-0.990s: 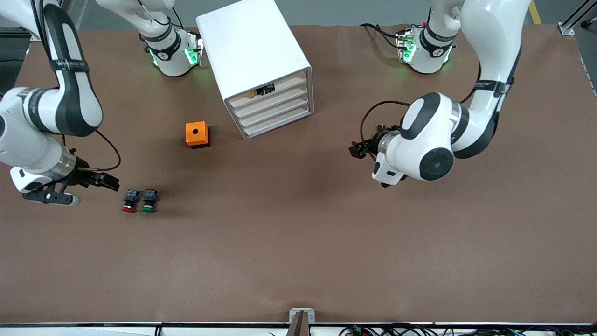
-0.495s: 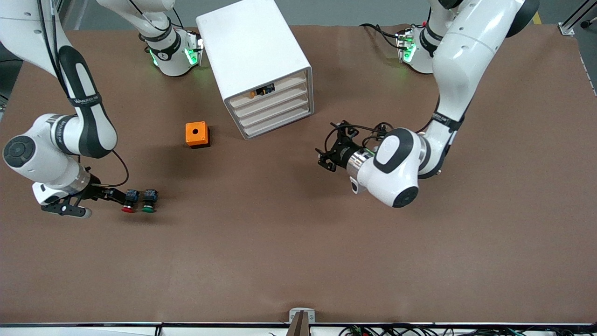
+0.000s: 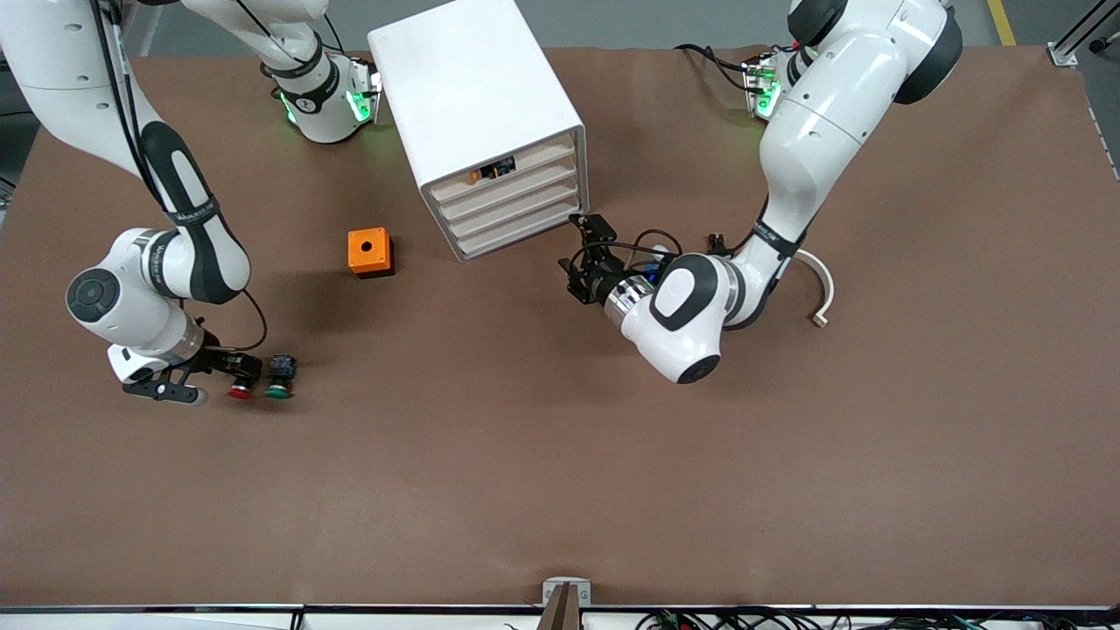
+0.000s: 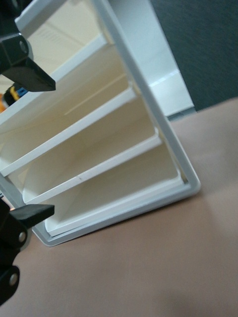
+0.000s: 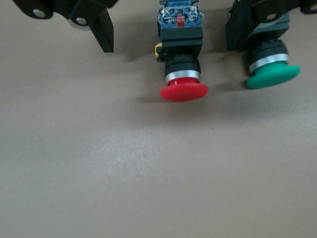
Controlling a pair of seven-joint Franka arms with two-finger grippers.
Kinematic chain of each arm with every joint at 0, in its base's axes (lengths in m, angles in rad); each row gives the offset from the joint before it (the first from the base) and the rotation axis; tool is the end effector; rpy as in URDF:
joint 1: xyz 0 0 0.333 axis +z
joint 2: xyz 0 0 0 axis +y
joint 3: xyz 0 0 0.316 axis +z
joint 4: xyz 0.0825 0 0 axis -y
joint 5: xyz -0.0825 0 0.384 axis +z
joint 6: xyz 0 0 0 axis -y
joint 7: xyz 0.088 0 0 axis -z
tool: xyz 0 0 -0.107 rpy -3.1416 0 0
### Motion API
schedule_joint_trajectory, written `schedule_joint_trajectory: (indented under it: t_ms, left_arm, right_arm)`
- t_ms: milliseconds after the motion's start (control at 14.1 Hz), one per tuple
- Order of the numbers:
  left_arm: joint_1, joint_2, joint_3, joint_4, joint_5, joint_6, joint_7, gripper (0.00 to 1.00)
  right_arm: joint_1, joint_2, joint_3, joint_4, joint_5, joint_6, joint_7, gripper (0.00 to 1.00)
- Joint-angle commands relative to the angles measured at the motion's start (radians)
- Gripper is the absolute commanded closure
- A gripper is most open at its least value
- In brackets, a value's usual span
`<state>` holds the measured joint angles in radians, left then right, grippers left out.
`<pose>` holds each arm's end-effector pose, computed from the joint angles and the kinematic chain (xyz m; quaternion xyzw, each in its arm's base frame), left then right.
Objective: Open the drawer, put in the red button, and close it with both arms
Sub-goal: 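Grasp the button with the right gripper while the left gripper grips the drawer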
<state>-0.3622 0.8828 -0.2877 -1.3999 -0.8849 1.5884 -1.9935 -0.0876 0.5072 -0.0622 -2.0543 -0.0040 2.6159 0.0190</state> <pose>0.5126 -0.4438 0.2075 -0.5267 -0.6175 0.5637 0.1535 0.5923 -0.0889 0.1917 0.9964 -0.0783 0.0265 0.0178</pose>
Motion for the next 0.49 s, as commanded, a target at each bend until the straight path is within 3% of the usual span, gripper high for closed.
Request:
schedule_joint_trajectory:
  t_ms: [0,71,141,283,424]
  left_arm:
    - [-0.021,0.024,-0.002,0.029,-0.031,-0.037,-0.071,0.0]
    - [-0.033,0.027,-0.002,0.025,-0.032,-0.05,-0.073,0.03]
    - [-0.043,0.031,-0.002,0.024,-0.037,-0.063,-0.074,0.16]
    - [-0.069,0.039,-0.002,0.019,-0.037,-0.094,-0.077,0.25]
    - [-0.096,0.039,-0.002,0.012,-0.04,-0.134,-0.082,0.31]
  right_arm:
    - [-0.021,0.001,0.018,-0.023,0.016,0.016,-0.018,0.0]
    - [-0.021,0.004,0.018,-0.024,0.016,0.018,-0.018,0.0]
    - [-0.02,0.004,0.018,-0.024,0.016,0.018,-0.016,0.05]
    - [-0.017,0.005,0.019,-0.024,0.016,0.018,-0.016,0.45]
    - [-0.014,0.004,0.019,-0.021,0.016,0.018,-0.018,0.78]
